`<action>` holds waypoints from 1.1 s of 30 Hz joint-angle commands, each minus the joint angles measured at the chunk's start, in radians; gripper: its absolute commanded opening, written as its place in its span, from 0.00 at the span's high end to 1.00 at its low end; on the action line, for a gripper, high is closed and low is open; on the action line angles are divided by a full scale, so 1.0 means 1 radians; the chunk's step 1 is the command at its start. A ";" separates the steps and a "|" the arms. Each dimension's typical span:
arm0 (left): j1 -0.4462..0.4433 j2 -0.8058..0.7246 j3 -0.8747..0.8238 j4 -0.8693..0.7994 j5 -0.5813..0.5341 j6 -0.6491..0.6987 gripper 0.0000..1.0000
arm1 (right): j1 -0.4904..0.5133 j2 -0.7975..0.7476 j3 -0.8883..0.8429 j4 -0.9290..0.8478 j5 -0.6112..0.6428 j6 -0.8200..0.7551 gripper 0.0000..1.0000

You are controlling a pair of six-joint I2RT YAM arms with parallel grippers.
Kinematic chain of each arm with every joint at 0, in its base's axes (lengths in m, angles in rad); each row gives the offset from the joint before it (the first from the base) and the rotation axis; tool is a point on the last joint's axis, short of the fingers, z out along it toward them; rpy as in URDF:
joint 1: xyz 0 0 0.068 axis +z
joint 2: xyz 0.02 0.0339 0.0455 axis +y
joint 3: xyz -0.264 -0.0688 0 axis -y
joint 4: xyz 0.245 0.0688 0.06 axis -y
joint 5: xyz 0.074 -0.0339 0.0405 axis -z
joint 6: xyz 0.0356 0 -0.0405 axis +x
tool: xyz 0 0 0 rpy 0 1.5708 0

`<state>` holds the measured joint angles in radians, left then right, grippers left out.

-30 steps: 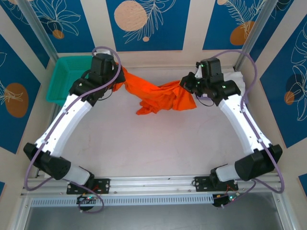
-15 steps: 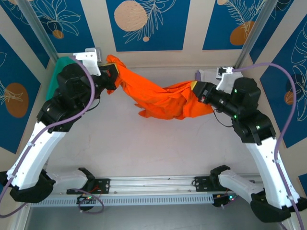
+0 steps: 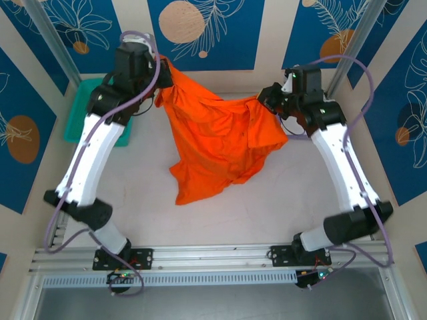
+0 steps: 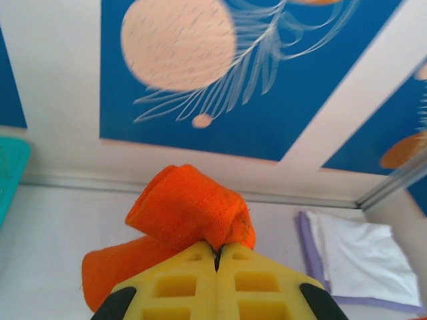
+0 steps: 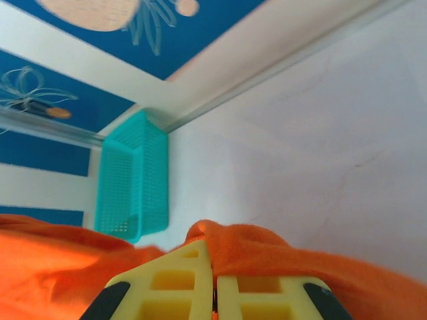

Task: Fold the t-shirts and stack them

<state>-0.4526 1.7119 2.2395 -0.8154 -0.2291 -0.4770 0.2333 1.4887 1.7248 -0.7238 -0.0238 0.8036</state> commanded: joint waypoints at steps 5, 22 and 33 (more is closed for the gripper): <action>0.091 0.254 0.342 -0.069 0.215 -0.033 1.00 | -0.057 0.192 0.291 -0.025 -0.086 0.015 0.93; 0.066 -0.417 -0.744 0.179 0.132 0.003 0.71 | -0.030 -0.239 -0.416 0.065 -0.225 -0.021 0.77; 0.136 -0.820 -1.237 0.062 -0.142 -0.185 0.22 | -0.088 -0.344 -0.679 -0.183 -0.089 -0.073 0.40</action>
<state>-0.3244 0.8211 0.9936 -0.8024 -0.3695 -0.6205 0.1471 1.1187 1.0470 -0.8780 -0.1444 0.7422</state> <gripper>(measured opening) 0.769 0.594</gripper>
